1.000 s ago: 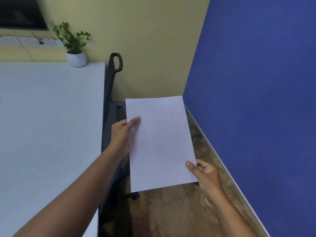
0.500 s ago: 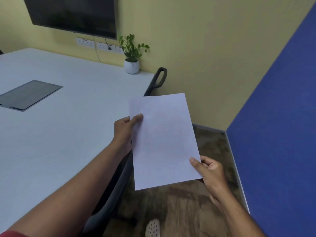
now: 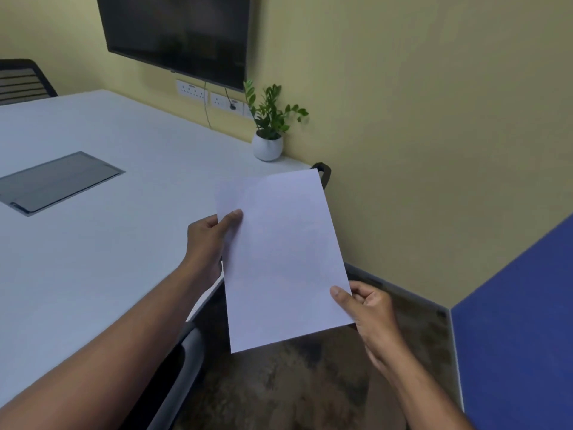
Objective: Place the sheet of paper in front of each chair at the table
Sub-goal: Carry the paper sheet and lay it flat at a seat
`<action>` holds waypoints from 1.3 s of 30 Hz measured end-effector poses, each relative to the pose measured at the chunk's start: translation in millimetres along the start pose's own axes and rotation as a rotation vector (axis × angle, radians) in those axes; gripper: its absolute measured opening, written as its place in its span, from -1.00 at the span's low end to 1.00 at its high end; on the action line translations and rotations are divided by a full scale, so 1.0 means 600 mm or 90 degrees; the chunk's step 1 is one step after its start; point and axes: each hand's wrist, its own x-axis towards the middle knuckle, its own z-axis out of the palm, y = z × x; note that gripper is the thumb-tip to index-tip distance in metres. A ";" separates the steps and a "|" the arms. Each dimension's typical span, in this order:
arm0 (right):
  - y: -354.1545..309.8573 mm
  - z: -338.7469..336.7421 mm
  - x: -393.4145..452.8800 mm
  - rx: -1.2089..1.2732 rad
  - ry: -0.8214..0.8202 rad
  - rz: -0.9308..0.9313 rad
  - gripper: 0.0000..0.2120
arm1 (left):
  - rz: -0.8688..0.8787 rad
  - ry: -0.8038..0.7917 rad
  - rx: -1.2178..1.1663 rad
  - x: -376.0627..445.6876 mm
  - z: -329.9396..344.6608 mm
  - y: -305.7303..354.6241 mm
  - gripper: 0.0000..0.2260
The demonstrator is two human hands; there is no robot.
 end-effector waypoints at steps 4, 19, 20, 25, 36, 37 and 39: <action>-0.014 -0.013 0.137 0.007 -0.051 0.003 -0.87 | 0.031 0.043 0.013 0.082 0.046 -0.009 -0.72; -0.133 0.004 0.600 -0.100 -0.213 -0.026 -0.93 | 0.079 0.183 0.046 0.300 0.178 -0.023 -0.81; -0.141 0.016 0.635 -0.123 -0.243 -0.037 -0.93 | 0.079 0.211 0.037 0.323 0.179 -0.027 -0.81; -0.167 0.088 0.765 -0.182 -0.302 -0.053 -0.59 | 0.100 0.267 0.040 0.417 0.167 -0.038 -0.81; -0.177 0.283 1.032 -0.405 -0.445 -0.060 -0.89 | 0.089 0.389 0.013 0.655 0.105 -0.062 -0.82; -0.171 0.307 1.057 -0.424 -0.463 -0.049 -0.91 | 0.077 0.408 0.031 0.673 0.096 -0.068 -0.83; -0.160 0.340 1.092 -0.459 -0.488 -0.037 -0.89 | 0.056 0.430 0.046 0.698 0.082 -0.082 -0.85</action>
